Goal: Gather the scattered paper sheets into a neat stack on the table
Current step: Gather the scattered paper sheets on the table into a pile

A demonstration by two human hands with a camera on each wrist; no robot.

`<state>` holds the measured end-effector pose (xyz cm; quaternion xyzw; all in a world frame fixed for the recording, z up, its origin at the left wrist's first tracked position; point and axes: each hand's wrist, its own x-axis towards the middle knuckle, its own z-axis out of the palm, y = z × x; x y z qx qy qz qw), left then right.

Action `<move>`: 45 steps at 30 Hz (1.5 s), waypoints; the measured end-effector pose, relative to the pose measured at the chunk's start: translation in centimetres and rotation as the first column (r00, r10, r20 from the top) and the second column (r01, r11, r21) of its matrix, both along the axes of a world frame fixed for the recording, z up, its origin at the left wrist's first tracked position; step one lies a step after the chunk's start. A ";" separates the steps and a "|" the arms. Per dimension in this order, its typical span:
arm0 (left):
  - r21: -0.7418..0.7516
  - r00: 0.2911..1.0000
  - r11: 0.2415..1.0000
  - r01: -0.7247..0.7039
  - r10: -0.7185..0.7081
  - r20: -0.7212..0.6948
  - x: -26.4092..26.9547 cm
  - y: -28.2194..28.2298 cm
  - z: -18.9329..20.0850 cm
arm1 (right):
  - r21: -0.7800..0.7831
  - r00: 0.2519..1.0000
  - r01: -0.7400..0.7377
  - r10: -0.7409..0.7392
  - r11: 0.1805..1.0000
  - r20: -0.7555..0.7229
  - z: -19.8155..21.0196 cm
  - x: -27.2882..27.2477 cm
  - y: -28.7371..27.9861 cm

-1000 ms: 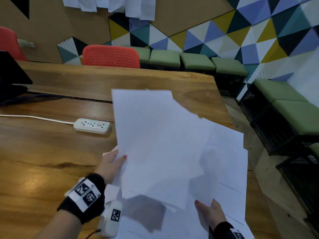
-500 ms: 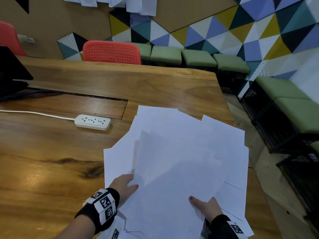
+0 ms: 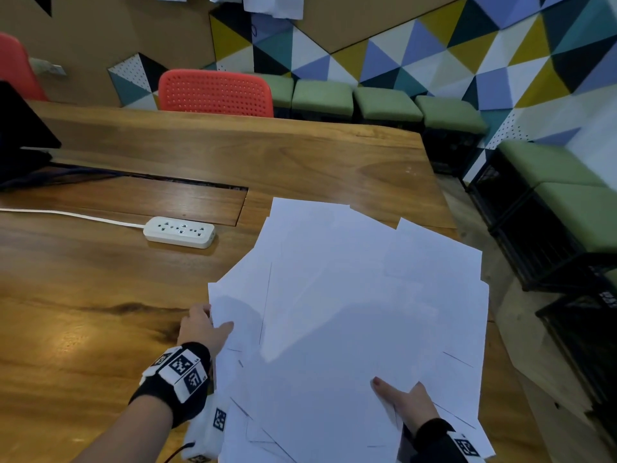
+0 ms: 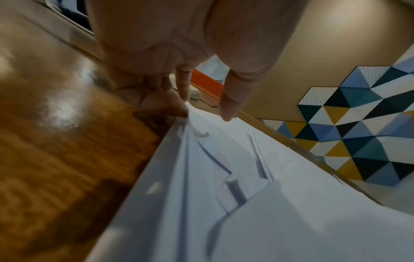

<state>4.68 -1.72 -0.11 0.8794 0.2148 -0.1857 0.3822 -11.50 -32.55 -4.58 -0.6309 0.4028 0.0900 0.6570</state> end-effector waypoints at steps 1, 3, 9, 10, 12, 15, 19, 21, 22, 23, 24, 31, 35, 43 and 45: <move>-0.041 1.000 0.999 -0.015 0.015 0.015 0.1 0.0 0.2 | -0.005 1.000 0.002 -0.002 1.000 -0.007 0.3 0.0 0.0; -0.140 0.997 0.988 -0.064 0.070 0.036 0.5 0.0 0.3 | 0.026 1.000 0.013 -0.012 1.000 -0.018 1.1 0.0 0.2; -0.428 0.997 0.903 -0.031 -0.005 -0.083 0.0 -0.3 0.2 | -0.038 0.999 -0.007 0.005 0.999 -0.040 -0.3 -0.1 0.4; -0.404 0.997 0.915 -0.003 -0.030 -0.075 -0.3 -0.3 -0.1 | -0.049 0.999 -0.022 0.020 0.999 -0.036 -0.1 0.0 0.4; -0.404 0.995 0.914 0.027 -0.062 -0.075 -0.7 -0.2 -0.5 | -0.043 0.999 -0.025 0.023 0.999 -0.043 0.1 0.1 0.2; -0.441 0.995 0.896 -0.039 -0.005 -0.099 -1.2 0.2 -0.7 | 0.006 1.000 -0.014 0.014 1.000 0.001 1.4 0.1 0.5; -0.453 0.995 0.888 -0.081 0.045 -0.091 -1.2 0.2 -0.5 | -0.002 1.000 0.024 -0.024 1.000 0.011 1.1 0.0 0.6; -0.453 0.996 0.888 -0.073 0.043 -0.076 -1.0 0.3 -0.4 | -0.007 1.000 0.020 -0.020 1.000 0.014 0.8 0.0 0.5; -0.452 0.996 0.889 -0.072 0.045 -0.071 -1.0 0.4 -0.2 | -0.018 1.000 0.008 -0.007 1.000 0.011 0.6 0.0 0.5; -0.450 0.997 0.891 -0.065 0.036 -0.073 -1.0 0.5 0.0 | -0.033 1.000 0.000 0.001 0.999 0.024 0.4 0.0 0.4; -0.449 0.997 0.892 -0.059 0.029 -0.073 -0.9 0.6 0.2 | -0.039 1.000 -0.010 0.011 0.999 0.012 0.2 -0.1 0.3; -0.472 0.987 0.876 -0.102 0.148 0.060 2.0 0.6 3.0 | -0.038 0.999 -0.028 0.029 0.999 0.015 0.1 -0.1 0.4; -0.283 0.980 0.959 0.003 0.054 0.193 4.1 -0.1 3.5 | 0.005 1.000 -0.002 0.003 1.000 -0.011 0.3 0.0 0.0; -0.007 0.965 0.997 0.080 -0.076 0.250 6.2 -1.5 3.6 | 0.007 1.000 0.000 0.000 1.000 0.010 -0.1 0.1 0.4; 0.037 0.970 0.993 0.108 -0.114 0.214 7.2 -1.6 3.7 | 0.014 0.998 -0.041 0.040 0.999 0.039 0.1 0.2 0.0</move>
